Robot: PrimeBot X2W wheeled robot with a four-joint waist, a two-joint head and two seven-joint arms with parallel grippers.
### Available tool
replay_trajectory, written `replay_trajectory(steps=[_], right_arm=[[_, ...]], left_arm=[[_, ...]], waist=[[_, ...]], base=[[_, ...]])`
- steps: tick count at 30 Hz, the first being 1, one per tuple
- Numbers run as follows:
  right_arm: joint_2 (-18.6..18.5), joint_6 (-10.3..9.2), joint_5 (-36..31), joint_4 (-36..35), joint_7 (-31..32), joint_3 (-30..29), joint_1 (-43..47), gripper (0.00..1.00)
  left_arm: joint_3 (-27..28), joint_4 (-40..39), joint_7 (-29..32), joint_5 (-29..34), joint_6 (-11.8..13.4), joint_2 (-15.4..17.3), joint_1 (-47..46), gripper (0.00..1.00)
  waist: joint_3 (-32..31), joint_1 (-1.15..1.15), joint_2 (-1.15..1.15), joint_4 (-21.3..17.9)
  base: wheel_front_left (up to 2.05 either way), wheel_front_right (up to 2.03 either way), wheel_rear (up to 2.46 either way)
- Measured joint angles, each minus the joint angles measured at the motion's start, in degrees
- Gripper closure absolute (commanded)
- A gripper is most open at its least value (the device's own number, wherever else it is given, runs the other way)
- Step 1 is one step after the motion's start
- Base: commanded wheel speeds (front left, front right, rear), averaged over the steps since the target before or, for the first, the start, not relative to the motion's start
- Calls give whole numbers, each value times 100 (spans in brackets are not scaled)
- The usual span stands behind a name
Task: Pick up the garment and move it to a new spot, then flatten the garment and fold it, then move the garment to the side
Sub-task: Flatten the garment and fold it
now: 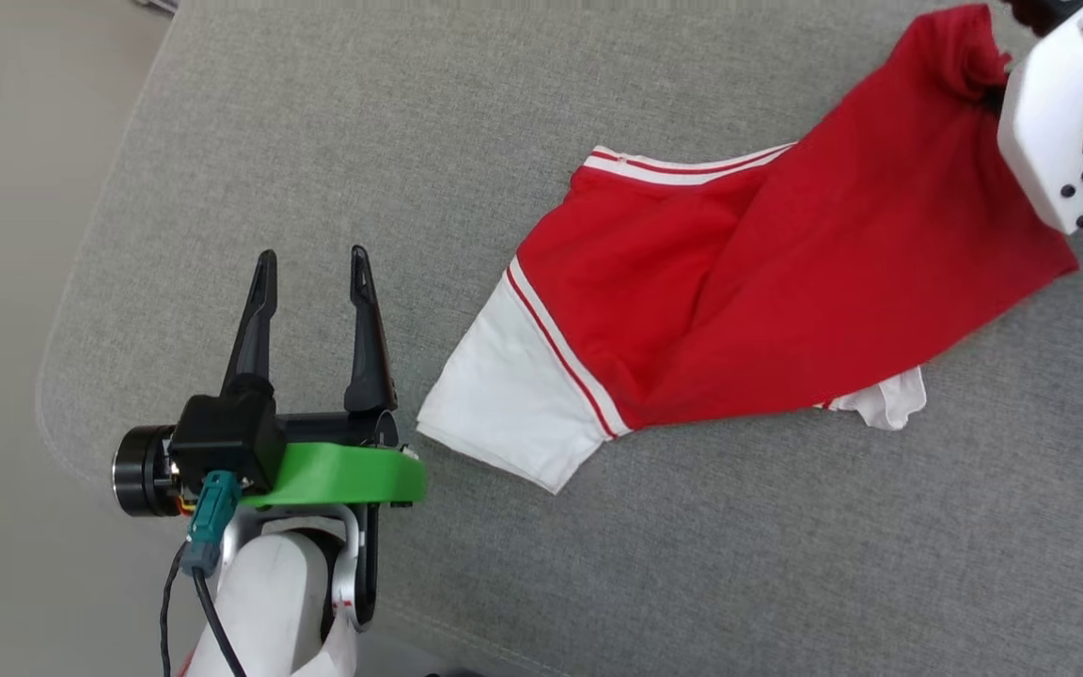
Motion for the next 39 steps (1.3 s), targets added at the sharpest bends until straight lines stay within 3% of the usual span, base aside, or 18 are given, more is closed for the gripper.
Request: replay_trajectory(steps=[10,18,27,28,29,33,39], right_arm=[[-20,0,203,135,-1133,-116,-278,100],[-555,0,374,-806,-1815,-108,344,100],[-1435,0,492,-1814,-2202,-837,2587,100],[-1474,0,544,-1857,-2217,-987,2928,100],[-1480,0,723,-1881,-2306,-1422,3939,100],[-1355,0,669,-1681,-2420,-1986,5258,100],[-652,0,614,-1288,-2455,-2799,6956,100]], left_arm=[[354,107,0,247,-137,-2,475,0],[559,266,0,363,-241,-2,949,0],[756,420,0,441,-301,-4,1296,0],[783,438,0,447,-312,-5,1326,0],[864,465,0,464,-345,-5,1407,0],[913,486,0,500,-352,-5,1470,0],[900,482,0,545,-352,-7,1518,0]], waist=[[-712,0,0,-302],[-1341,-1,0,-662],[-1874,-1,0,-1243],[-1929,-1,0,-1311],[-2077,-1,0,-1500],[-2225,-1,0,-1742],[-2351,-1,0,-1972]], base=[[0,0,0],[0,0,0],[0,0,0],[0,0,0],[0,0,0],[0,0,0],[0,0,0]])
